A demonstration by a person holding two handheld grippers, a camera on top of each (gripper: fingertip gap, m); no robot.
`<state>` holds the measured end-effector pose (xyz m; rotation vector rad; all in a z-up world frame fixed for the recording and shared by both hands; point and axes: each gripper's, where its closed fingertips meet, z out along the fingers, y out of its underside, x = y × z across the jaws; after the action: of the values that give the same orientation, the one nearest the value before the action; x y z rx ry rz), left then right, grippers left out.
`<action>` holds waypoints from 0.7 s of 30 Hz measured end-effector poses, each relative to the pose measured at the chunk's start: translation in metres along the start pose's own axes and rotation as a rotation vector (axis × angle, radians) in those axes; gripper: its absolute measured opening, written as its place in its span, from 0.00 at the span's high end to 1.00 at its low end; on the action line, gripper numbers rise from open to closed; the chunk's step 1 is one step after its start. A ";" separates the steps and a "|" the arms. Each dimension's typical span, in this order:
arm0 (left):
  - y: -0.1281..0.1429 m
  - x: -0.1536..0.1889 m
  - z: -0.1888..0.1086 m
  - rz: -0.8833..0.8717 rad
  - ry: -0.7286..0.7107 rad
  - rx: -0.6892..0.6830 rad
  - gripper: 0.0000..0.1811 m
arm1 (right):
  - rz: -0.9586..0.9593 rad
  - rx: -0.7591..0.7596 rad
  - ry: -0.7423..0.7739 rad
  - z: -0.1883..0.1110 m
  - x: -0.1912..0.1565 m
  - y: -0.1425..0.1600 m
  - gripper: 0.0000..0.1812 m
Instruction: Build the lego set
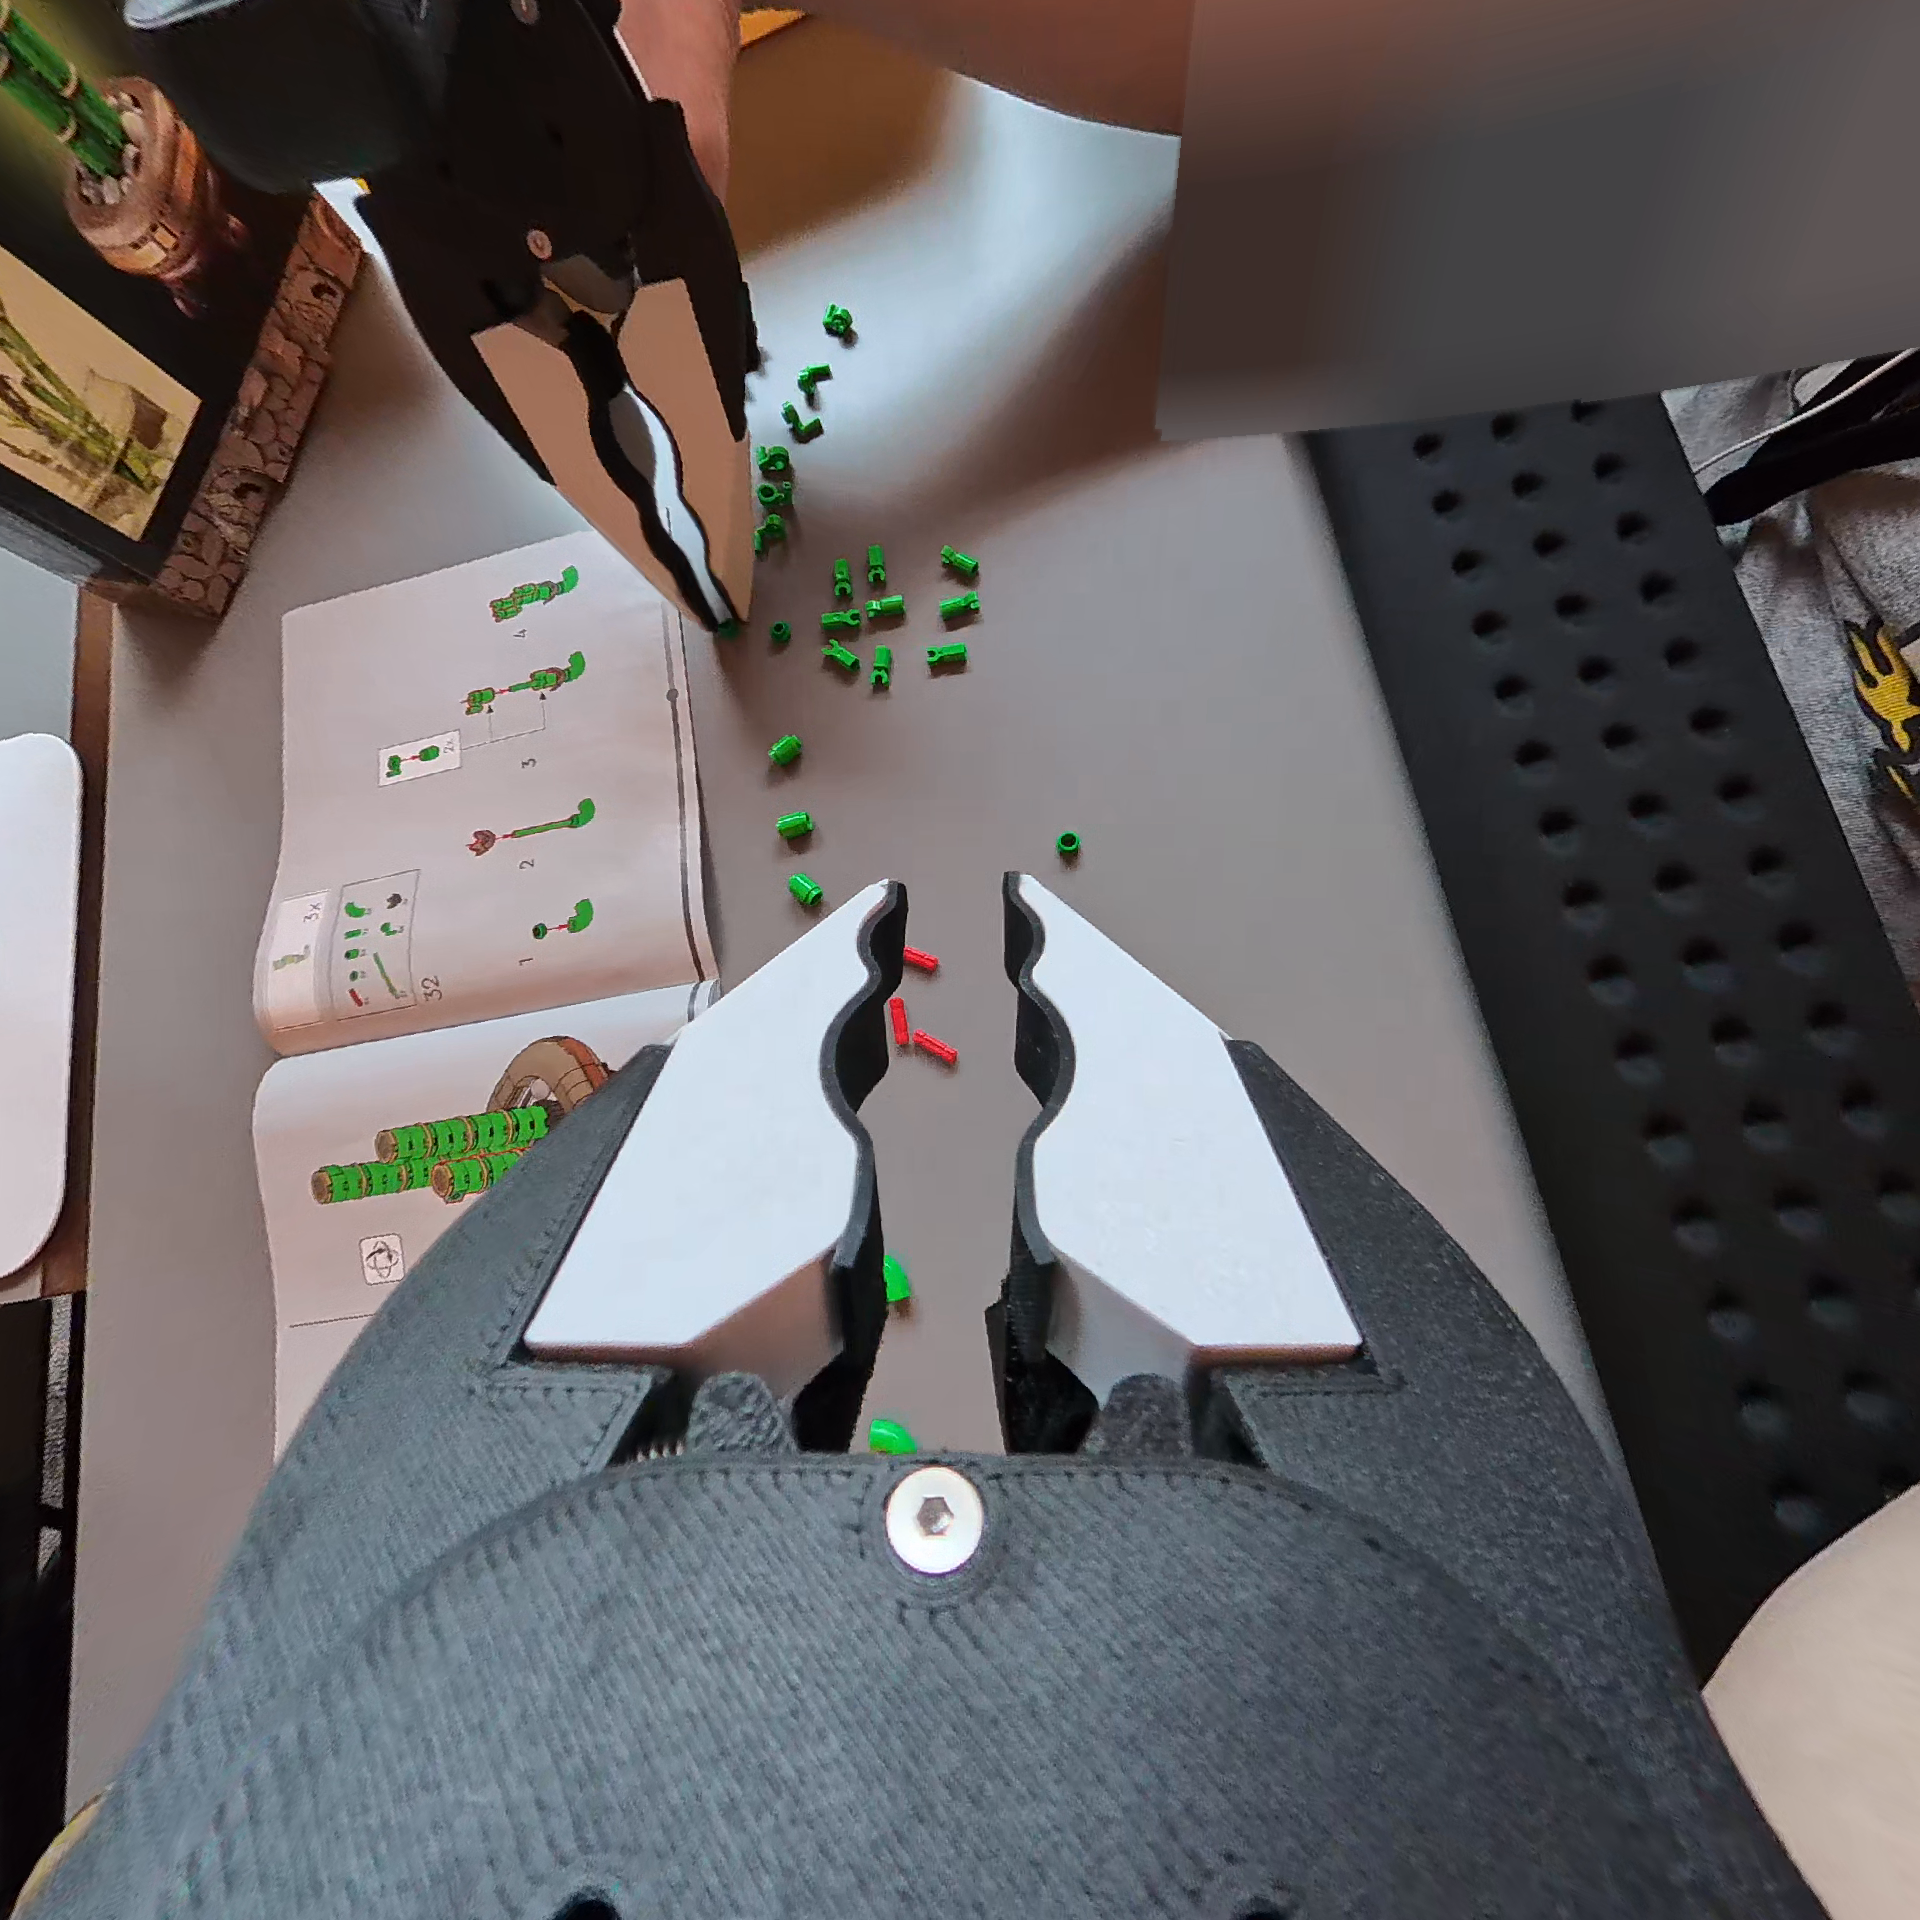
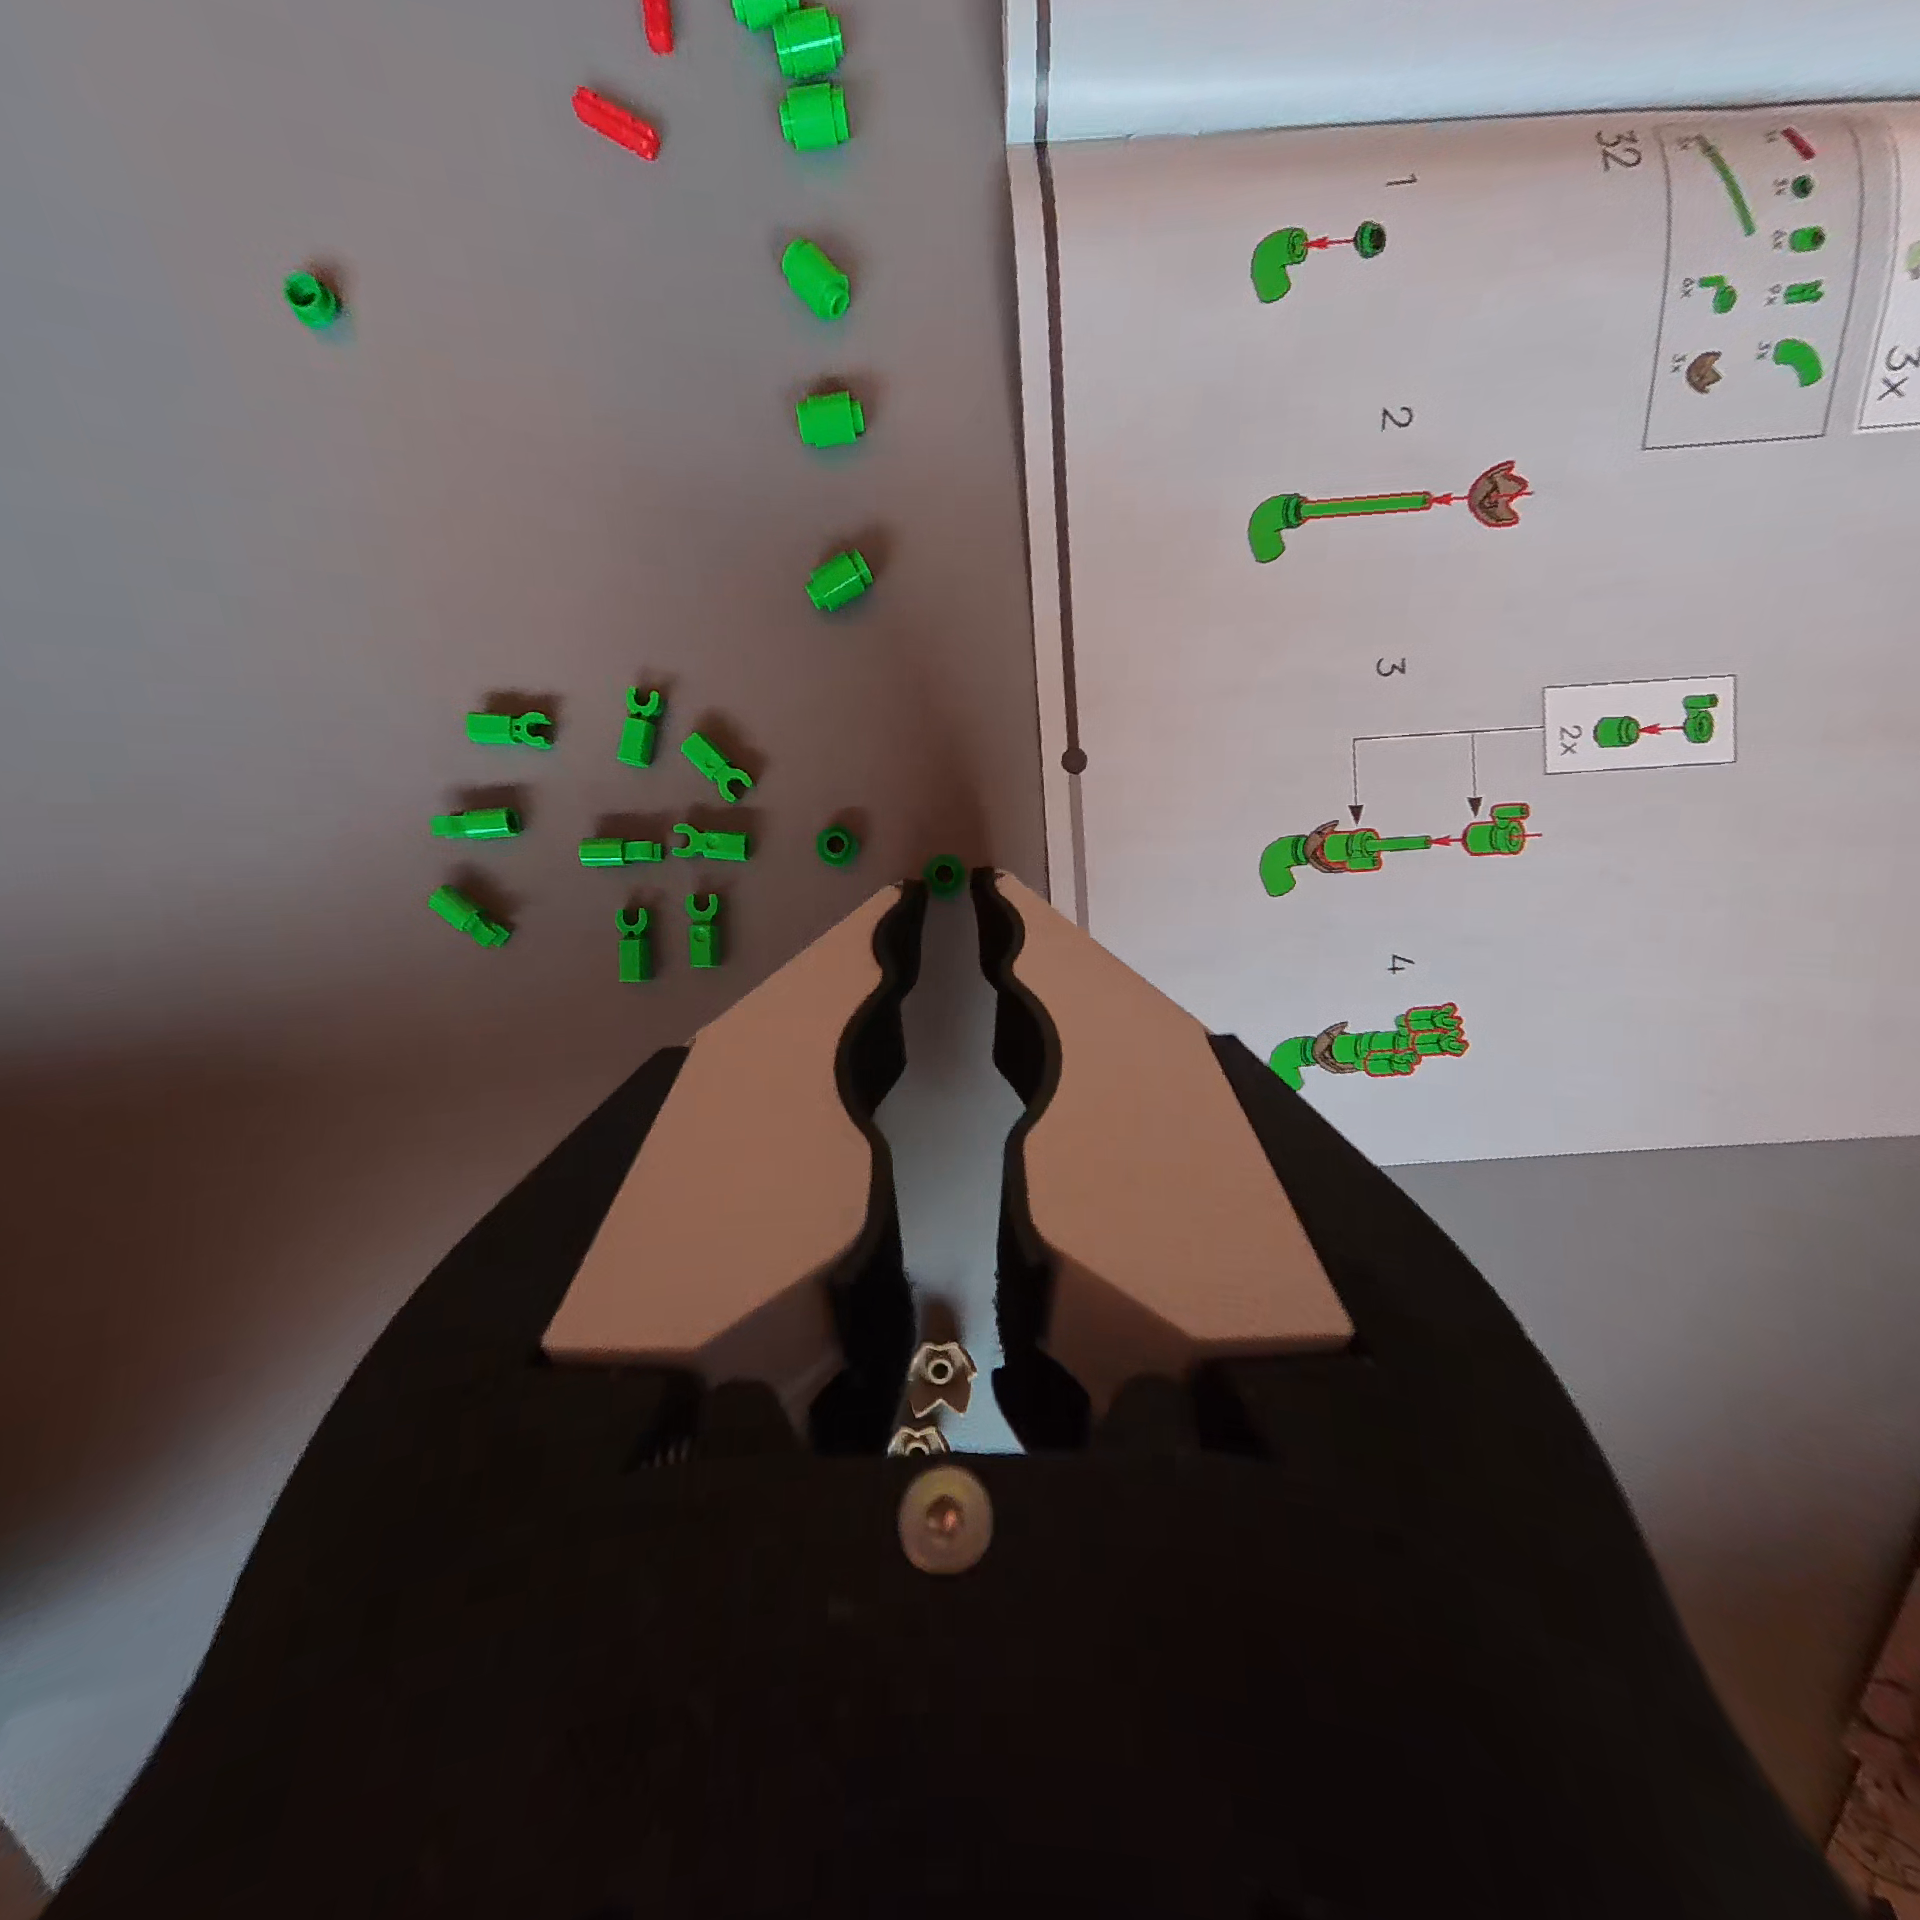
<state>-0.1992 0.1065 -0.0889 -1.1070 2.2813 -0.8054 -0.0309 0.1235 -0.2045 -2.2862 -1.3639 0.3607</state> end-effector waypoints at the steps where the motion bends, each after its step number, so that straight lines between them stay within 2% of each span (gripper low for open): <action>1: 0.000 0.000 -0.001 0.000 -0.004 0.004 0.91 | -0.001 0.000 -0.002 0.000 0.000 0.000 0.97; 5: -0.001 -0.007 -0.006 -0.001 -0.046 0.017 0.91 | 0.015 0.010 -0.004 0.000 0.001 0.000 0.97; 8: -0.008 -0.023 -0.014 -0.002 -0.135 0.072 0.92 | 0.034 0.089 0.027 -0.008 0.008 -0.013 0.98; 10: -0.020 -0.045 -0.023 0.001 -0.265 0.149 0.89 | 0.079 0.222 0.064 -0.026 0.017 -0.037 0.98; 13: -0.046 -0.078 -0.041 0.006 -0.485 0.304 0.88 | 0.219 0.514 0.050 -0.070 0.027 -0.084 1.00; 15: -0.064 -0.091 -0.051 0.027 -0.609 0.412 0.88 | 0.308 0.715 -0.036 -0.102 0.023 -0.113 1.00; 17: -0.074 -0.091 -0.050 0.068 -0.654 0.461 0.90 | 0.363 0.821 -0.109 -0.120 0.019 -0.130 1.00; 18: -0.074 -0.091 -0.046 0.080 -0.660 0.448 0.90 | 0.382 0.814 -0.095 -0.119 0.021 -0.130 1.00; 21: -0.068 -0.093 -0.040 0.052 -0.639 0.415 0.89 | 0.370 0.665 0.006 -0.101 0.027 -0.115 1.00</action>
<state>-0.1369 0.1600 0.0008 -0.9323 1.5238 -0.7265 -0.0610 0.1700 -0.0595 -1.9385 -0.6565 0.7899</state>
